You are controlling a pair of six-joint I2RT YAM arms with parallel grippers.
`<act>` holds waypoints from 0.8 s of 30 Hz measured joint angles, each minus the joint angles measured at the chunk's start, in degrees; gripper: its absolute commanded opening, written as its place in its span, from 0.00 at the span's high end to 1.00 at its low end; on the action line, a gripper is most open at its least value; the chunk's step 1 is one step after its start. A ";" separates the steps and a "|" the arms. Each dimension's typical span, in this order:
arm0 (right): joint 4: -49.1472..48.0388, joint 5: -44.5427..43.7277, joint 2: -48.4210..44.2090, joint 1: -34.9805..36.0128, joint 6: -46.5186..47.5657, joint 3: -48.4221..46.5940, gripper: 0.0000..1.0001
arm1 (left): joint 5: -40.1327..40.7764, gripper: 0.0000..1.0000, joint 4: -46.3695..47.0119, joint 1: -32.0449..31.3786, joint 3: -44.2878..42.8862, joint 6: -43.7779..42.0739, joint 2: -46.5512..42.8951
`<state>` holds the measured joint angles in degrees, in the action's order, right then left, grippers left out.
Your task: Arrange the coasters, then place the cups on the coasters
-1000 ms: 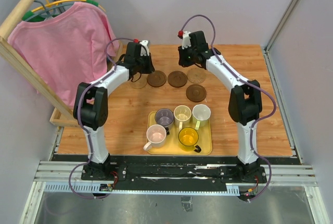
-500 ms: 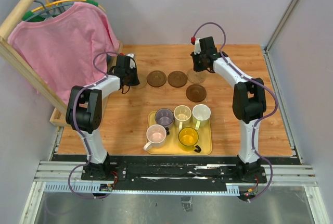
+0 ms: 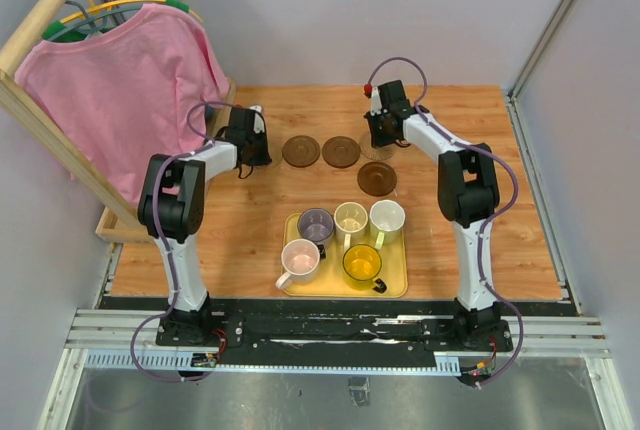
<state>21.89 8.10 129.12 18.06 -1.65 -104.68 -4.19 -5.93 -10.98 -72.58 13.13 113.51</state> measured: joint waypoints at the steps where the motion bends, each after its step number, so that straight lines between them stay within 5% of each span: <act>1: 0.15 0.00 0.00 -0.04 0.00 0.00 0.92 | -0.07 0.90 0.09 0.04 -0.26 -0.02 0.22; 24: -1.44 -1.62 -2.23 -0.15 -2.12 6.51 0.95 | -3.41 0.91 0.76 2.62 -6.16 -0.48 4.94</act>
<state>20.45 6.48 126.89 17.91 -3.77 -98.17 -7.60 -5.17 -8.36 -78.74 12.64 118.45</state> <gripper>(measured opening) 0.046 0.096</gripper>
